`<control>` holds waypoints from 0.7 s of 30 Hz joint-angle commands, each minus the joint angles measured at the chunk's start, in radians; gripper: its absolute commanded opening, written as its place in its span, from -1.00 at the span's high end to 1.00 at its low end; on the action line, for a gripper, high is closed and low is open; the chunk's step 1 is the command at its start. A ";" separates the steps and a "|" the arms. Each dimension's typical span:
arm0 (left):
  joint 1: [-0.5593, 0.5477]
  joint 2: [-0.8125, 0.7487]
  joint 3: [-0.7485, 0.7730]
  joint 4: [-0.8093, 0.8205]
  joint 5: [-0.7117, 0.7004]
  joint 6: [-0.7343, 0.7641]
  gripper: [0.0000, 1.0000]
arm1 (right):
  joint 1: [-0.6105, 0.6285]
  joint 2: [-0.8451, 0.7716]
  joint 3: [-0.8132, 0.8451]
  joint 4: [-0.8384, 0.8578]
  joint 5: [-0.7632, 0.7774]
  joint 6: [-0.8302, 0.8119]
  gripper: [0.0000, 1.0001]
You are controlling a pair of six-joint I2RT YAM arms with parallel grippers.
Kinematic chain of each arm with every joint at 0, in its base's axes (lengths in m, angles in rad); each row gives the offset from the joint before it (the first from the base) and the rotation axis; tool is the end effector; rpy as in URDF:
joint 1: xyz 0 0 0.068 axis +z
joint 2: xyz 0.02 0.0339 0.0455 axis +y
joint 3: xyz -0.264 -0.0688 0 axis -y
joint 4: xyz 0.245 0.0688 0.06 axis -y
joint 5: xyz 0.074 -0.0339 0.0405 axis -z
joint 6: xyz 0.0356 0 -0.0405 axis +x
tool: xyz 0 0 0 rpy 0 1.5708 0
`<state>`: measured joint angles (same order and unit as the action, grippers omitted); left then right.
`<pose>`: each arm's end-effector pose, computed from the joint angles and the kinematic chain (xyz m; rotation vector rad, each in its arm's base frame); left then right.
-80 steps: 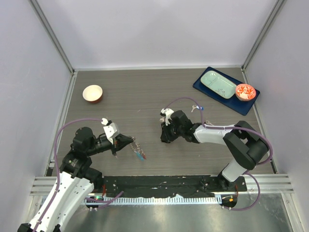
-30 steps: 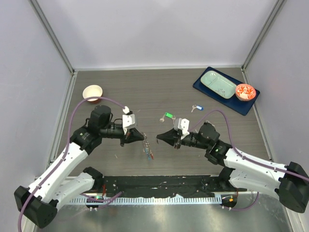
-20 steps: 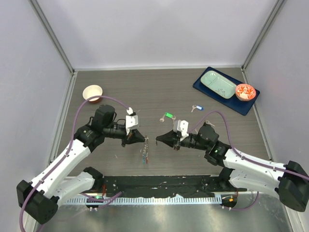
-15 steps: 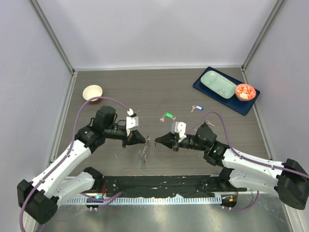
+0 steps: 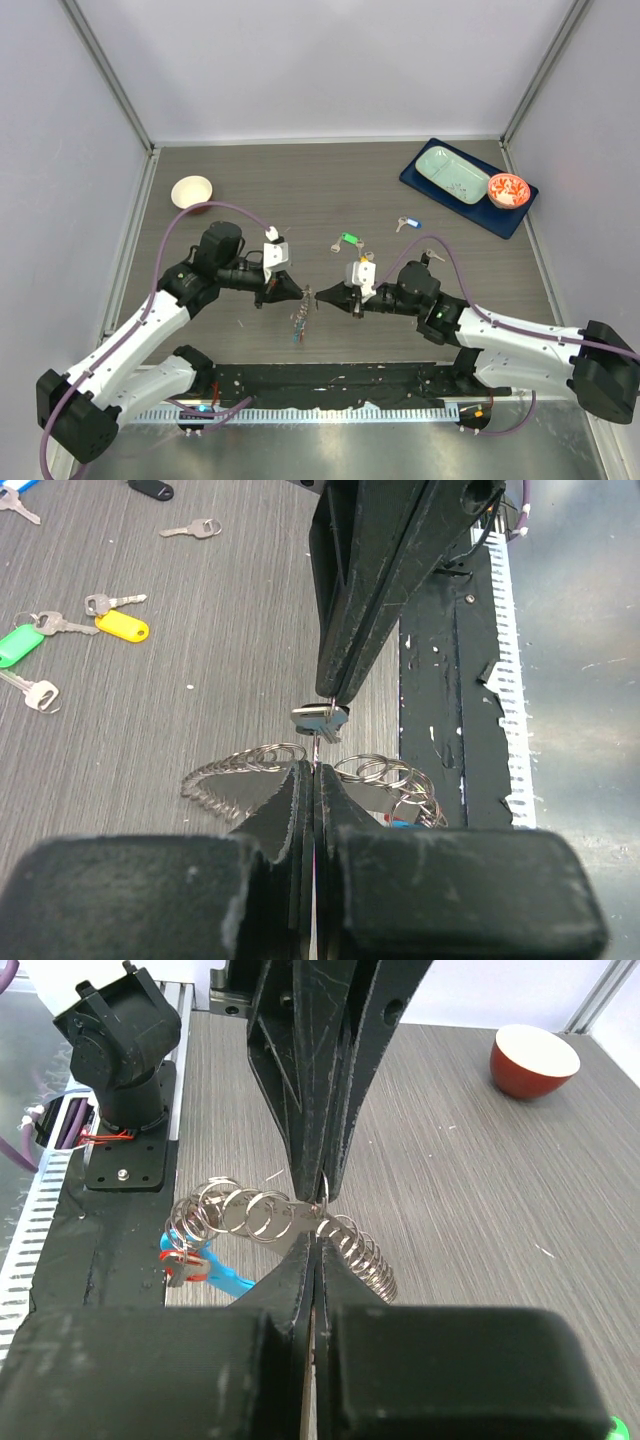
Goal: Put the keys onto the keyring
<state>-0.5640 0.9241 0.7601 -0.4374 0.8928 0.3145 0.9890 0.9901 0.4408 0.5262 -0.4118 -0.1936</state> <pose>0.1473 -0.1260 0.2889 1.3382 1.6342 -1.1069 0.1101 0.1933 0.2550 -1.1925 1.1754 0.9368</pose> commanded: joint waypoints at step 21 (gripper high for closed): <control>-0.031 0.002 -0.005 0.069 -0.006 -0.020 1.00 | 0.037 -0.010 0.045 0.035 0.065 -0.052 0.99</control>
<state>-0.5900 0.9260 0.7490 -0.4229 0.8803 0.2955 1.0183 1.0012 0.4507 0.5224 -0.3500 -0.2348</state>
